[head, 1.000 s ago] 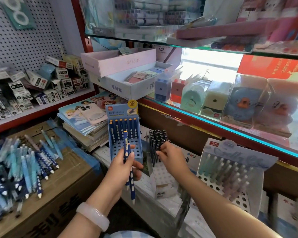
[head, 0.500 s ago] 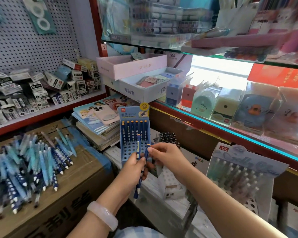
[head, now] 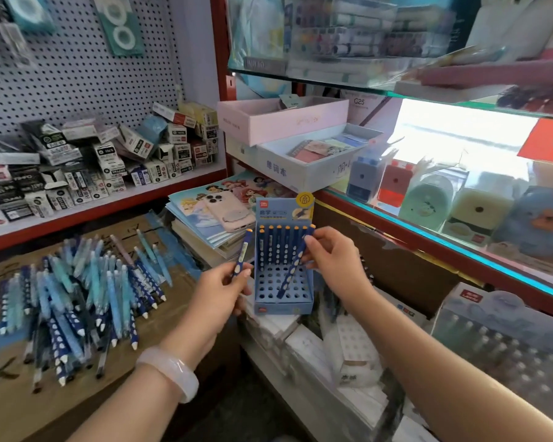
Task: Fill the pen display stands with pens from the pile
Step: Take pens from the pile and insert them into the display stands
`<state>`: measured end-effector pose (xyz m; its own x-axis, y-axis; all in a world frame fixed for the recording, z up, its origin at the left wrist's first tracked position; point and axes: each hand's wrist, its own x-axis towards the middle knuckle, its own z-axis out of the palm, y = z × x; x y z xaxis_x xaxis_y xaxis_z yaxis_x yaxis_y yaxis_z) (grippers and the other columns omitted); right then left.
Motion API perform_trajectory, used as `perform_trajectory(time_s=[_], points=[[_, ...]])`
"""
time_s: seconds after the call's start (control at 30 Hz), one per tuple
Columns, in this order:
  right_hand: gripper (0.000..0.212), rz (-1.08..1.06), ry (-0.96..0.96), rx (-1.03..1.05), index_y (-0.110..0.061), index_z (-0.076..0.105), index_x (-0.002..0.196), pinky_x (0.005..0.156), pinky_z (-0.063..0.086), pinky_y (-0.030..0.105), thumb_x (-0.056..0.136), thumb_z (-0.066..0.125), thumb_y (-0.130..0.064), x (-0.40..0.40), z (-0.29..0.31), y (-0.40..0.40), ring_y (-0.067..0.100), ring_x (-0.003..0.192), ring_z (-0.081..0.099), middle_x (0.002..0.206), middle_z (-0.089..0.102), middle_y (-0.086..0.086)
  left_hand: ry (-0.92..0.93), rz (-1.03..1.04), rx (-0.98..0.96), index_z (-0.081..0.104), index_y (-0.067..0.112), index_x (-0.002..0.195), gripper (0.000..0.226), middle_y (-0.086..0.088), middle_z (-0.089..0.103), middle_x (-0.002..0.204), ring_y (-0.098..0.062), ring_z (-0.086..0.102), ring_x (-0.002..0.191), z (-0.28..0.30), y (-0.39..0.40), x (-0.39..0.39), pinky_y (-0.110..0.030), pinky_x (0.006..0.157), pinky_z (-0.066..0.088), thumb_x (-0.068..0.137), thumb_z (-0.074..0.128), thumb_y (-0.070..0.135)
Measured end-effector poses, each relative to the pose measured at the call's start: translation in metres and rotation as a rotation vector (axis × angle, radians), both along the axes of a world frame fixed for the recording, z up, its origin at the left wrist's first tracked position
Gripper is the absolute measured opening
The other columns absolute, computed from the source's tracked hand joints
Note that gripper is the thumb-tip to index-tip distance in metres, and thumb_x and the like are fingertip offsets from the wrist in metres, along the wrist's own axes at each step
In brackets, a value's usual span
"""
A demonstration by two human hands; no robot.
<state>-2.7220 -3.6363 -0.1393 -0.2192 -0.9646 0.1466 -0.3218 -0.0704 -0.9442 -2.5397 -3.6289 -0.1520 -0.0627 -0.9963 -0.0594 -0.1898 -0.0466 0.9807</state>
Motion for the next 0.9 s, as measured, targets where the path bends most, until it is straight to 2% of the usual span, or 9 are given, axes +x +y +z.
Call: perform_trajectory(time_s=[0.1, 0.2, 0.27, 0.33, 0.4, 0.57, 0.7, 0.9], points=[[0.006, -0.072, 0.115, -0.054, -0.022, 0.056, 0.098, 0.079, 0.057, 0.033, 0.095, 0.051, -0.019, 0.003, -0.008, -0.026, 0.012, 0.077, 0.066, 0.083, 0.068, 0.001, -0.09, -0.036, -0.073, 0.061, 0.024, 0.096, 0.014, 0.004, 0.049, 0.062, -0.009, 0.042, 0.053, -0.002, -0.015, 0.011, -0.022, 0.05, 0.033, 0.096, 0.047, 0.019], [0.012, -0.119, 0.177, -0.088, -0.025, 0.056, 0.106, 0.079, 0.055, 0.044, 0.096, 0.05, -0.021, 0.011, -0.018, -0.047, 0.019, 0.079, 0.066, 0.084, 0.067, 0.003, -0.189, -0.087, -0.065, 0.058, 0.019, 0.086, 0.024, 0.003, 0.047, 0.061, -0.012, 0.04, 0.054, -0.01, -0.026, 0.016, -0.026, 0.053, 0.031, 0.1, 0.038, 0.02], [0.018, -0.126, 0.234, -0.075, -0.022, 0.055, 0.113, 0.078, 0.054, 0.047, 0.097, 0.047, -0.023, 0.018, -0.024, -0.059, 0.021, 0.08, 0.064, 0.087, 0.066, 0.005, -0.174, -0.107, -0.047, 0.054, 0.022, 0.095, 0.021, 0.003, 0.054, 0.067, -0.011, 0.042, 0.057, -0.016, -0.031, 0.018, -0.024, 0.053, 0.033, 0.1, 0.036, 0.013], [0.017, -0.118, 0.282, -0.066, -0.017, 0.055, 0.111, 0.077, 0.053, 0.047, 0.098, 0.046, -0.023, 0.024, -0.031, -0.068, 0.022, 0.08, 0.064, 0.087, 0.065, 0.007, -0.112, -0.102, -0.039, 0.049, 0.029, 0.099, 0.024, 0.001, 0.062, 0.079, -0.011, 0.045, 0.061, -0.021, -0.033, 0.02, -0.022, 0.055, 0.036, 0.099, 0.037, 0.008], [0.015, -0.112, 0.326, -0.076, -0.016, 0.054, 0.108, 0.074, 0.054, 0.047, 0.098, 0.045, -0.022, 0.029, -0.038, -0.076, 0.022, 0.077, 0.063, 0.084, 0.065, 0.006, -0.079, -0.085, -0.032, 0.048, 0.027, 0.097, 0.021, 0.0, 0.066, 0.083, -0.011, 0.048, 0.063, -0.025, -0.036, 0.022, -0.023, 0.058, 0.038, 0.098, 0.039, 0.008], [0.011, -0.118, 0.392, -0.04, -0.017, 0.053, 0.102, 0.069, 0.054, 0.048, 0.098, 0.045, -0.024, 0.03, -0.055, -0.087, 0.023, 0.071, 0.064, 0.078, 0.065, 0.008, -0.031, -0.062, -0.037, 0.048, 0.02, 0.095, 0.015, 0.001, 0.066, 0.082, -0.008, 0.05, 0.06, -0.026, -0.041, 0.023, -0.022, 0.057, 0.041, 0.097, 0.04, 0.007], [0.016, -0.125, 0.425, -0.013, -0.015, 0.054, 0.105, 0.07, 0.054, 0.047, 0.098, 0.044, -0.026, 0.033, -0.059, -0.093, 0.024, 0.076, 0.063, 0.083, 0.066, 0.008, 0.017, -0.052, -0.03, 0.048, 0.016, 0.095, 0.013, -0.001, 0.066, 0.084, -0.009, 0.054, 0.062, -0.024, -0.039, 0.02, -0.018, 0.056, 0.045, 0.097, 0.04, 0.005], [0.022, -0.086, 0.636, -0.038, -0.009, 0.053, 0.107, 0.056, 0.046, 0.038, 0.099, 0.043, -0.026, 0.039, -0.052, -0.098, 0.031, 0.069, 0.06, 0.08, 0.066, 0.015, 0.092, -0.032, -0.008, 0.049, 0.015, 0.093, 0.014, -0.008, 0.064, 0.087, -0.014, 0.061, 0.072, -0.021, -0.036, 0.018, -0.018, 0.058, 0.053, 0.096, 0.042, 0.004]])
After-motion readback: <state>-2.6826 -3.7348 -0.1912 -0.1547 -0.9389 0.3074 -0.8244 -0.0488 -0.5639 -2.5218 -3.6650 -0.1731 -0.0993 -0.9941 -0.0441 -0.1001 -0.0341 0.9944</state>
